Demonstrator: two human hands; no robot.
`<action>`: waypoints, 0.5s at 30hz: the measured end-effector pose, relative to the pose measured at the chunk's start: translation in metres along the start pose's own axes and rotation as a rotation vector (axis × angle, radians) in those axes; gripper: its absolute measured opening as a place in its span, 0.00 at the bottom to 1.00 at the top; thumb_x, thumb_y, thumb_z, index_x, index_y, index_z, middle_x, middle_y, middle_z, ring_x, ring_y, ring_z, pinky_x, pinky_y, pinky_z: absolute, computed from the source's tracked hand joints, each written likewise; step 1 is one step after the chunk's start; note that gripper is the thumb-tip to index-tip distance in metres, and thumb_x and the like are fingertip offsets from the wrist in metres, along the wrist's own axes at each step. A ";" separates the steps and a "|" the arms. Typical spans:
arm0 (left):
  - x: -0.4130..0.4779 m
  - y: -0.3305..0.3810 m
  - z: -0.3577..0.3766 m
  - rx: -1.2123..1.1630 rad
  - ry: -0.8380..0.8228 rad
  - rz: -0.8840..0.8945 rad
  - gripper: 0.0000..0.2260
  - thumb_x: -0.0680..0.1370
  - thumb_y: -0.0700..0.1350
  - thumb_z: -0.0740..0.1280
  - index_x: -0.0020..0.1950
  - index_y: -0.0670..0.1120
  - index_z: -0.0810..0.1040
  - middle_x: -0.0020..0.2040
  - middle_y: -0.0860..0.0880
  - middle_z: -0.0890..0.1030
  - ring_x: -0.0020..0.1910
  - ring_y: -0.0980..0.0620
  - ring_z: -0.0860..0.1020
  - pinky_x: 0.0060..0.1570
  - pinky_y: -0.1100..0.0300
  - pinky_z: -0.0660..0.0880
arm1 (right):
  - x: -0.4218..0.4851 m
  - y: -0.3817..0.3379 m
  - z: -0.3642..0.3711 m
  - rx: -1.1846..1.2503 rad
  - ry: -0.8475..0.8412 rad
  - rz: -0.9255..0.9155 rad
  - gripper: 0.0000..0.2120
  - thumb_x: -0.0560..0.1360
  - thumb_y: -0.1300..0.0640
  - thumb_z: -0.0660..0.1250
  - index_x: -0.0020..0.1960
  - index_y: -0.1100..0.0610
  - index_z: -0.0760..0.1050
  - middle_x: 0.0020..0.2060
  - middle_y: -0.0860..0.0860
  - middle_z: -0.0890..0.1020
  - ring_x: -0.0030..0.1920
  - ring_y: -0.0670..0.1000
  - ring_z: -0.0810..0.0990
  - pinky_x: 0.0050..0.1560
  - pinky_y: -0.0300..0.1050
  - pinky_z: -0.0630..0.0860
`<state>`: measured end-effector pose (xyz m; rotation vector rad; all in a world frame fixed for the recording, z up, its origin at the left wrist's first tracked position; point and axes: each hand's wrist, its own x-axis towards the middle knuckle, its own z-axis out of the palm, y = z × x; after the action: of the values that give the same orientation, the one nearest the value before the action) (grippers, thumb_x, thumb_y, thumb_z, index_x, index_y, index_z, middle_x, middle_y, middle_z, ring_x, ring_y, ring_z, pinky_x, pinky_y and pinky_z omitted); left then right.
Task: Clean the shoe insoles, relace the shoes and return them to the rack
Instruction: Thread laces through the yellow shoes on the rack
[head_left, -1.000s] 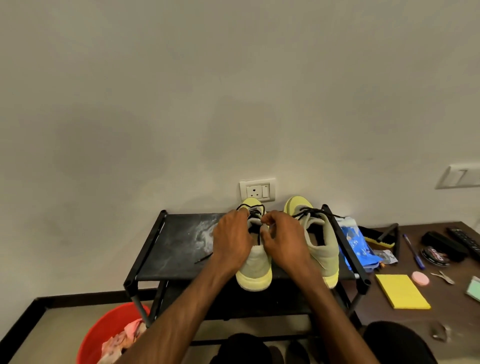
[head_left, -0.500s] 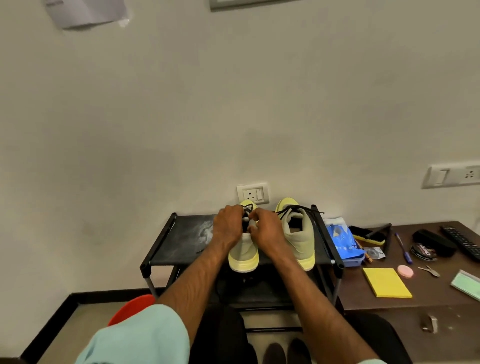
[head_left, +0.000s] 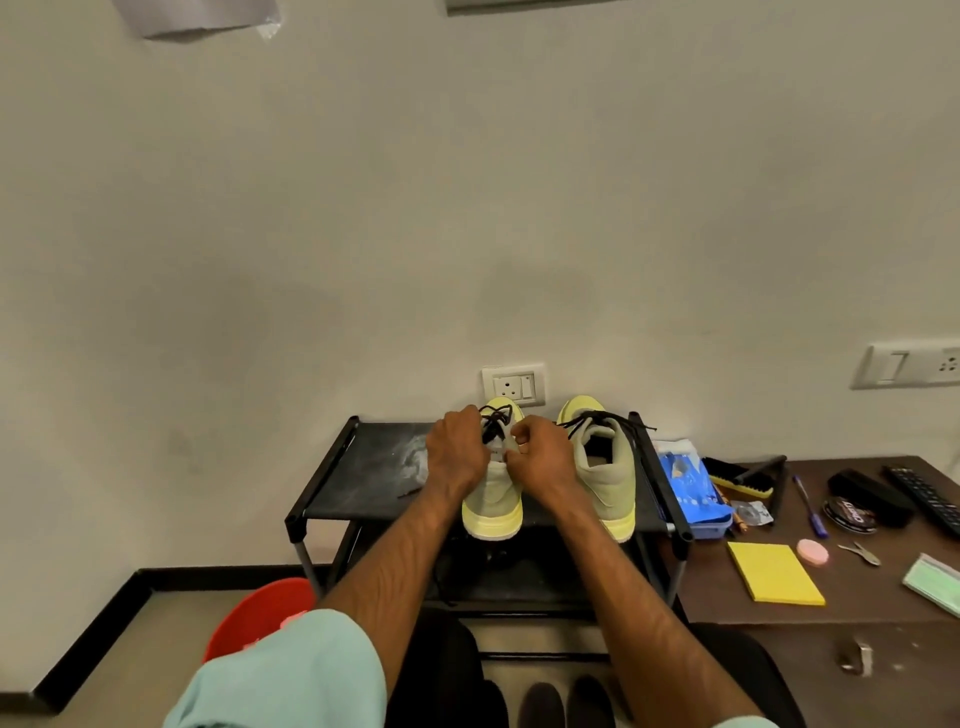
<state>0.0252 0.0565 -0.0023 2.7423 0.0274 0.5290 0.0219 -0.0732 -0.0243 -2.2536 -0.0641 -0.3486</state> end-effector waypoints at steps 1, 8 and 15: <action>0.000 0.000 0.000 -0.013 0.007 -0.008 0.07 0.80 0.45 0.67 0.54 0.44 0.78 0.50 0.42 0.83 0.49 0.40 0.80 0.44 0.49 0.77 | 0.001 0.001 0.000 0.011 0.004 0.030 0.15 0.72 0.58 0.74 0.57 0.60 0.82 0.51 0.55 0.85 0.51 0.55 0.83 0.52 0.46 0.79; 0.001 -0.001 0.005 -0.073 0.028 -0.073 0.07 0.79 0.44 0.69 0.55 0.44 0.78 0.51 0.44 0.83 0.50 0.42 0.80 0.39 0.53 0.72 | 0.013 0.005 -0.002 -0.019 -0.029 0.140 0.15 0.67 0.55 0.77 0.51 0.60 0.83 0.43 0.54 0.86 0.46 0.54 0.84 0.48 0.47 0.81; 0.003 -0.010 0.014 -0.131 0.059 -0.065 0.13 0.79 0.46 0.68 0.63 0.47 0.79 0.55 0.46 0.84 0.55 0.43 0.81 0.51 0.50 0.77 | 0.029 -0.010 0.010 -0.233 -0.020 0.043 0.10 0.69 0.49 0.75 0.43 0.56 0.83 0.35 0.52 0.82 0.40 0.56 0.83 0.36 0.42 0.68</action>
<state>0.0339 0.0615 -0.0167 2.5881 0.0929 0.5730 0.0503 -0.0609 -0.0155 -2.4846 0.0159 -0.3240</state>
